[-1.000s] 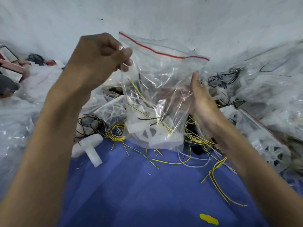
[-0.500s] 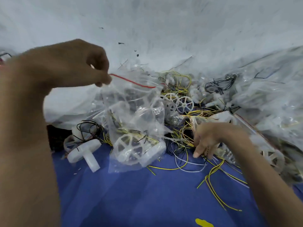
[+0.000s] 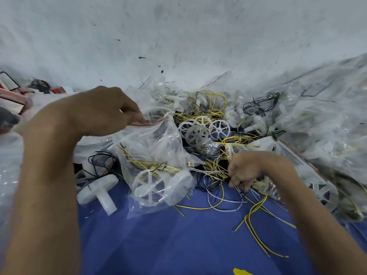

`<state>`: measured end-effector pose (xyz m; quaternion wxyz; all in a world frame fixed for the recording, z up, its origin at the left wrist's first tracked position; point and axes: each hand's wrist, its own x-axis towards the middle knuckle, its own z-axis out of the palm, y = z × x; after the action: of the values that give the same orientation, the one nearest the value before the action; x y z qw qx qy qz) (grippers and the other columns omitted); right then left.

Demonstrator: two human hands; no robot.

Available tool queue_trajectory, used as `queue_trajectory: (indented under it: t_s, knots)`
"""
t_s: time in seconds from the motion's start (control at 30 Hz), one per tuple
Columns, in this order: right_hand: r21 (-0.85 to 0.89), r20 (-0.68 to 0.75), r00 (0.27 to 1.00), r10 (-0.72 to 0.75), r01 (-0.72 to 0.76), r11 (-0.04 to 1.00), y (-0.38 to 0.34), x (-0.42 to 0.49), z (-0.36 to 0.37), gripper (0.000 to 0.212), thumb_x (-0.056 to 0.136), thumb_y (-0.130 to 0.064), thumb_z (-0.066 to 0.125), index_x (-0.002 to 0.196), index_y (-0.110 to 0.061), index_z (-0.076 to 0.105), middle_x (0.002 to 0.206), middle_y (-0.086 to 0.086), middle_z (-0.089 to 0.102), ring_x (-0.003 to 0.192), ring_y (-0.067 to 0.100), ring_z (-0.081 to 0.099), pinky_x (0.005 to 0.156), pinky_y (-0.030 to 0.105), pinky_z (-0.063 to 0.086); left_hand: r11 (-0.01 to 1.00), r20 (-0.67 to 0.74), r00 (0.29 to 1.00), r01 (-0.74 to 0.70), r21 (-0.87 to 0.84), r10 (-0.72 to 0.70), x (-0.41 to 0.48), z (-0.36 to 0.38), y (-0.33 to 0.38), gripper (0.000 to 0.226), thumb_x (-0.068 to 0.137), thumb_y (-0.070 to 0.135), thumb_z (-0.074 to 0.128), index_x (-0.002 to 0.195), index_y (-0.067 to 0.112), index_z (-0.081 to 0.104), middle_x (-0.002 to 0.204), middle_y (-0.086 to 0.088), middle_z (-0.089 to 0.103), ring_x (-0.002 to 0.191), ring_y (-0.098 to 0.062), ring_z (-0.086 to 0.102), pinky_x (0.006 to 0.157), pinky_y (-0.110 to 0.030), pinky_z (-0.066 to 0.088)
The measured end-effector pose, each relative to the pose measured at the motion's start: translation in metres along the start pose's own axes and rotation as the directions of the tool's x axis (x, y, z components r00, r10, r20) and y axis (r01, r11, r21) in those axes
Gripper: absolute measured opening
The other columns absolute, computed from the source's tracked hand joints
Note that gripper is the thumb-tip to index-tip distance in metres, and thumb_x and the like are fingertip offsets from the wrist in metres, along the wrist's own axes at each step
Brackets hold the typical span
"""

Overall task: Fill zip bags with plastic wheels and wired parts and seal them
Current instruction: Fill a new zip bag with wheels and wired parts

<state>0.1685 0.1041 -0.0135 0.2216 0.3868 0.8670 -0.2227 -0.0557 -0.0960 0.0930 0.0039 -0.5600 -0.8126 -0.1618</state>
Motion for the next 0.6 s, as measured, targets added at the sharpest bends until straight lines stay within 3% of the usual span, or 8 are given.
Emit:
queue_trajectory:
  t_s: [0.1, 0.2, 0.3, 0.37, 0.5, 0.6]
  knots:
    - [0.043, -0.087, 0.994, -0.066, 0.070, 0.997, 0.003, -0.008, -0.008, 0.025, 0.087, -0.021, 0.064, 0.064, -0.016, 0.057, 0.071, -0.005, 0.066, 0.063, 0.012, 0.070, 0.053, 0.017, 0.048, 1.000, -0.019, 1.000, -0.004, 0.028, 0.004, 0.003, 0.005, 0.002, 0.014, 0.086, 0.028, 0.060, 0.084, 0.040, 0.068, 0.069, 0.028, 0.050, 0.070, 0.007, 0.045, 0.073, -0.025, 0.033]
    - [0.109, -0.221, 0.957, -0.189, 0.217, 0.970, 0.007, -0.018, -0.016, 0.026, 0.086, -0.027, 0.065, 0.064, -0.017, 0.057, 0.063, -0.004, 0.067, 0.064, 0.012, 0.069, 0.060, 0.022, 0.053, 0.999, -0.013, 0.999, -0.042, -0.002, 0.042, 0.000, 0.008, 0.009, 0.018, 0.075, 0.029, 0.067, 0.078, 0.046, 0.062, 0.070, 0.024, 0.049, 0.069, 0.005, 0.046, 0.061, -0.022, 0.033]
    - [0.100, -0.381, 0.875, -0.298, 0.359, 0.928, 0.007, -0.029, -0.024, 0.022, 0.085, -0.035, 0.063, 0.072, -0.018, 0.062, 0.059, -0.008, 0.067, 0.057, 0.004, 0.063, 0.056, 0.017, 0.048, 0.995, -0.007, 0.995, -0.096, -0.015, 0.096, -0.003, 0.007, 0.015, 0.029, 0.065, 0.037, 0.077, 0.081, 0.049, 0.056, 0.072, 0.018, 0.049, 0.069, 0.002, 0.048, 0.059, -0.016, 0.032]
    - [0.085, -0.484, 0.801, -0.352, 0.444, 0.892, 0.005, -0.033, -0.028, 0.021, 0.086, -0.036, 0.062, 0.073, -0.019, 0.062, 0.064, -0.008, 0.068, 0.062, 0.006, 0.063, 0.062, 0.023, 0.048, 0.992, -0.001, 0.992, -0.126, -0.019, 0.126, -0.004, 0.007, 0.019, 0.041, 0.057, 0.043, 0.082, 0.087, 0.050, 0.054, 0.077, 0.017, 0.051, 0.070, 0.003, 0.048, 0.060, -0.017, 0.032]
    - [0.215, -0.640, 0.650, -0.410, 0.664, 0.716, -0.007, -0.044, -0.029, 0.024, 0.080, -0.039, 0.061, 0.079, -0.015, 0.063, 0.075, -0.003, 0.071, 0.072, 0.008, 0.068, 0.067, 0.021, 0.053, 0.977, 0.022, 0.977, -0.212, -0.011, 0.212, -0.005, 0.012, 0.030, 0.054, 0.057, 0.043, 0.084, 0.097, 0.049, 0.050, 0.072, 0.029, 0.048, 0.069, 0.018, 0.045, 0.057, -0.011, 0.027]
    - [0.293, -0.718, 0.570, -0.401, 0.769, 0.568, -0.017, -0.051, -0.029, 0.028, 0.077, -0.037, 0.061, 0.093, -0.013, 0.058, 0.078, -0.001, 0.070, 0.070, 0.010, 0.067, 0.064, 0.020, 0.052, 0.956, -0.004, 0.957, -0.290, -0.048, 0.290, 0.000, 0.018, 0.037, 0.033, 0.071, 0.040, 0.076, 0.097, 0.042, 0.055, 0.073, 0.028, 0.051, 0.068, 0.030, 0.037, 0.059, -0.003, 0.031]
